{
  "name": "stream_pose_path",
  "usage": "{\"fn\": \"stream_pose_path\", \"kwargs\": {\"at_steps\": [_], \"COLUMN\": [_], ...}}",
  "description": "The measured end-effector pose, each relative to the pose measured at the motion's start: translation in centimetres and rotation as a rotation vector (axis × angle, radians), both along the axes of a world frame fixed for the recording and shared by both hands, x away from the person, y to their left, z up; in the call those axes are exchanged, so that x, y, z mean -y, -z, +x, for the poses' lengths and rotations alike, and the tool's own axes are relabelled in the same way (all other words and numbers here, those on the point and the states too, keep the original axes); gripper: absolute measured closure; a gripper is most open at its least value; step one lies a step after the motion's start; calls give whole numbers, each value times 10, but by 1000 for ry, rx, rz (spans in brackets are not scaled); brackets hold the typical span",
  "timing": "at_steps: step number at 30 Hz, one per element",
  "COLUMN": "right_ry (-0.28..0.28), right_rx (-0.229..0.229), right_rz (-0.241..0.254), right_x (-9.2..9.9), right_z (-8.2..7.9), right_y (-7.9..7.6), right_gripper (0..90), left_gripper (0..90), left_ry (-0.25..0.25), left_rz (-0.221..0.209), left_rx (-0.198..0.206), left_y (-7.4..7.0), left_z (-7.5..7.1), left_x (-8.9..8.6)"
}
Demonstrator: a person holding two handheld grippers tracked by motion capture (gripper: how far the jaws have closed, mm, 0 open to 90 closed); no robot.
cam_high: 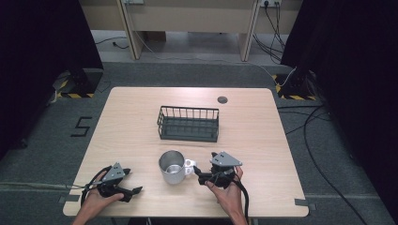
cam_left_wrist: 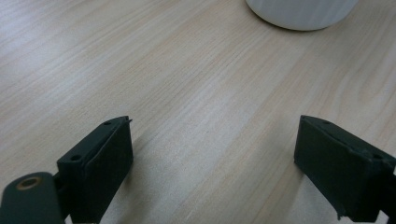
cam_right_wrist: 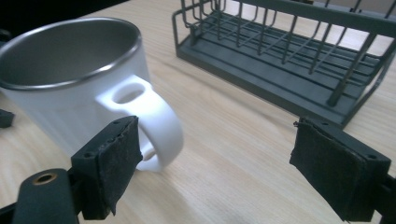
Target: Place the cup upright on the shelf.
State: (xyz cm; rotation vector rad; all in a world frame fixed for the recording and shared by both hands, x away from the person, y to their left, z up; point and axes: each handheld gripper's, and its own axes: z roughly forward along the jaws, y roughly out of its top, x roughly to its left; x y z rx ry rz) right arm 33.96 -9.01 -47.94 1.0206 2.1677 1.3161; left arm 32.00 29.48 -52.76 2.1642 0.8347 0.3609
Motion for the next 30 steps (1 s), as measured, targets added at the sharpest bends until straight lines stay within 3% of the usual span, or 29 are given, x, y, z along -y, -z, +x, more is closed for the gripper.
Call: {"fn": "stream_pose_path", "kwargs": {"at_steps": [4, 8, 14, 22, 30], "right_ry": [-25, -101, -172, -248, -279], "right_rx": [6, 25, 54, 77, 64], "right_rz": [13, 52, 87, 89, 81], "right_x": [-2, -10, -19, -39, -55], "right_z": [-3, -9, -12, -8, -1], "right_y": [-2, -10, -16, -19, -16], "right_gripper": [153, 152, 151, 151, 149], "left_gripper": [110, 109, 109, 110, 110], "left_ry": [0, 0, 0, 0, 0], "left_rz": [0, 0, 0, 0, 0], "left_rx": [1, 1, 1, 1, 1], "left_y": [0, 0, 0, 0, 0], "left_z": [0, 0, 0, 0, 0], "left_x": [0, 0, 0, 0, 0]}}
